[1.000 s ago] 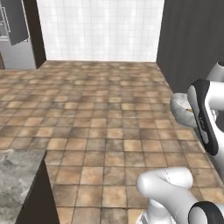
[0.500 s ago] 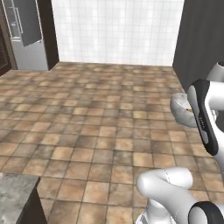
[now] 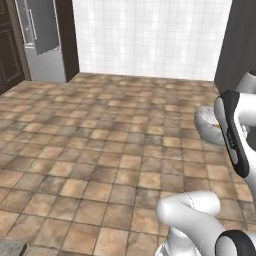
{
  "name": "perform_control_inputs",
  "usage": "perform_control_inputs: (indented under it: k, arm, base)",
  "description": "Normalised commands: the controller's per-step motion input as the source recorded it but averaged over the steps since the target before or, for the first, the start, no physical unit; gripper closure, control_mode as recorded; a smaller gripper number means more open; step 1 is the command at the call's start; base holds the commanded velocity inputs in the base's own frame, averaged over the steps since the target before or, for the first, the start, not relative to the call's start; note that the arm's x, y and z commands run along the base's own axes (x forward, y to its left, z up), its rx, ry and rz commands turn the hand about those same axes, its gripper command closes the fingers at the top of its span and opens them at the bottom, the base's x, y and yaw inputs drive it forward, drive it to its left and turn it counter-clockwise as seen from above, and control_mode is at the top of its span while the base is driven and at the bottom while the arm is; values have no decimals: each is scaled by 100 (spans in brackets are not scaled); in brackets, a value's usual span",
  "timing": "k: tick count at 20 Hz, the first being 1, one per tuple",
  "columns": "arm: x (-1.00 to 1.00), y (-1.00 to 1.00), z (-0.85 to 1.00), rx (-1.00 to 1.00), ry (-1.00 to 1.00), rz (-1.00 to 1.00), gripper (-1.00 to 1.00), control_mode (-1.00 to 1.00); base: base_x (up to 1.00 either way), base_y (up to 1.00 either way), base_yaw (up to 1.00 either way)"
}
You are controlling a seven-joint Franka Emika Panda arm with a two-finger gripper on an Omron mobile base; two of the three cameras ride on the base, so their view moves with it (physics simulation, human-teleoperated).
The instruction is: Pick the chicken drumstick and squash from their plates and place them in the bowl. Then put the bowl in the fridge.
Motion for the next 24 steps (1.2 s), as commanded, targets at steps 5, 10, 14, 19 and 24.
perform_control_inputs:
  k: [5,10,14,19,24]
  arm:
    - [0,0,0,0,0,0,100,100]
    - [0,0,0,0,0,0,100,100]
    - [0,0,0,0,0,0,100,100]
    - [0,0,0,0,0,0,100,100]
    - [0,0,0,0,0,0,100,100]
  base:
    - [65,0,34]
    - [50,0,50]
    - [47,0,50]
    - [60,0,33]
    - [86,-2,10]
